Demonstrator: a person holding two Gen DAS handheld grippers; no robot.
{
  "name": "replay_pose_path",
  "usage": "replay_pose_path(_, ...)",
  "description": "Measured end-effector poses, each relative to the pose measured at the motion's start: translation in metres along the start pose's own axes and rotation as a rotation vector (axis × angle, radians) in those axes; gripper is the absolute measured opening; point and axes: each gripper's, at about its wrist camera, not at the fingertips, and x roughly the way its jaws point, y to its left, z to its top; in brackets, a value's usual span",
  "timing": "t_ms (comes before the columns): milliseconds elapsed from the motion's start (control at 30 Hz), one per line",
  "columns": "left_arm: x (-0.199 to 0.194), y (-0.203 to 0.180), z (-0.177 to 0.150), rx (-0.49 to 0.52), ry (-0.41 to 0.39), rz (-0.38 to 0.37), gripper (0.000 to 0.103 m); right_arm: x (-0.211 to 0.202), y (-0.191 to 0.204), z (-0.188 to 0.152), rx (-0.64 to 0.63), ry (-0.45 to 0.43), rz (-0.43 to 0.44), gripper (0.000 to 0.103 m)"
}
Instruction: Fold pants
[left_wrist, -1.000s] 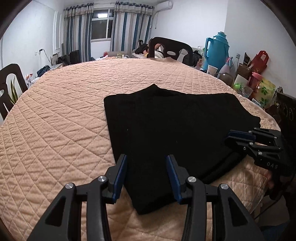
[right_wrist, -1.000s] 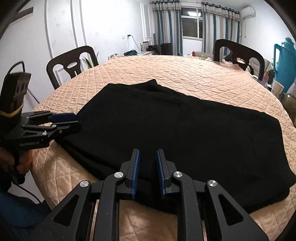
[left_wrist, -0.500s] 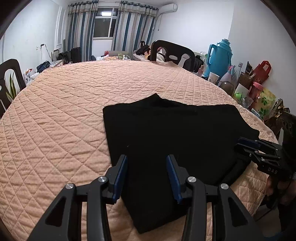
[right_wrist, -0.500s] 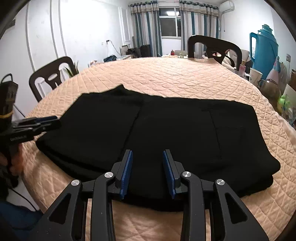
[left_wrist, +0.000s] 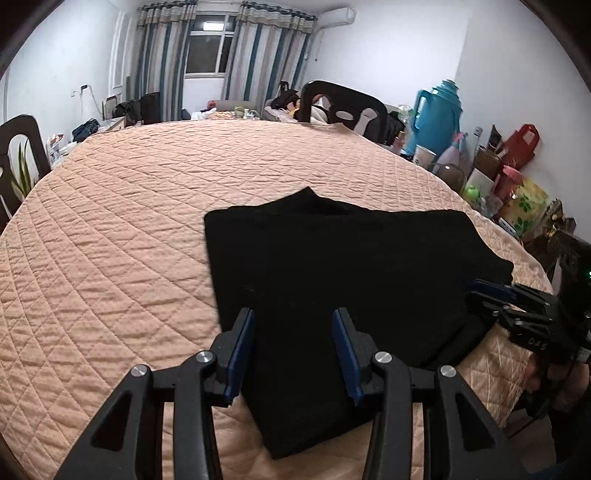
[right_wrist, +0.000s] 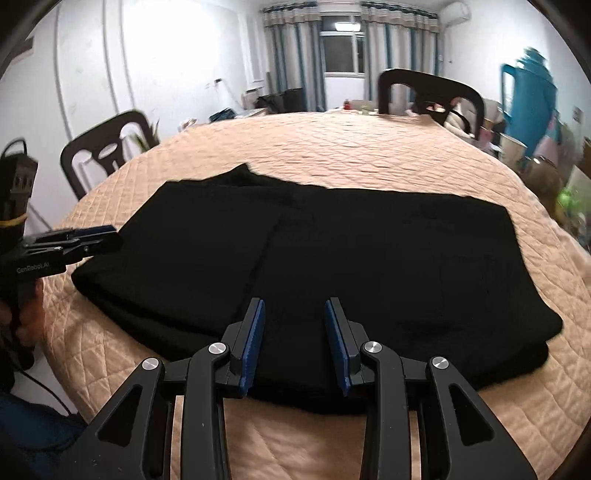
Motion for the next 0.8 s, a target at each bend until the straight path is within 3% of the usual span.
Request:
replay_pose_path(167,0.007,0.004,0.000,-0.003,0.017,0.006,0.046,-0.025,-0.032,-0.009,0.147,-0.039,-0.053,0.036)
replay_pose_path(333,0.013,0.000,0.000,0.017,0.025,0.005,0.046,-0.047,-0.081,-0.034,0.385,-0.048,-0.099,0.038)
replay_pose_path(400,0.014,-0.001,-0.001,0.026,0.025,0.011,0.046,-0.051,-0.098,-0.044,0.487,-0.051,-0.100,0.045)
replay_pose_path(467,0.015,-0.003,-0.001,0.034,0.023,0.013,0.048,-0.055,-0.114,-0.051,0.597,-0.087,-0.045,0.046)
replay_pose_path(633,0.014,-0.003,-0.001,0.034,0.020,0.013,0.048,-0.049,-0.131,-0.046,0.711,-0.129,-0.015,0.050)
replay_pose_path(800,0.014,-0.003,-0.001,0.025,0.014,0.008,0.048,-0.052,-0.145,-0.044,0.795,-0.178,-0.048,0.050)
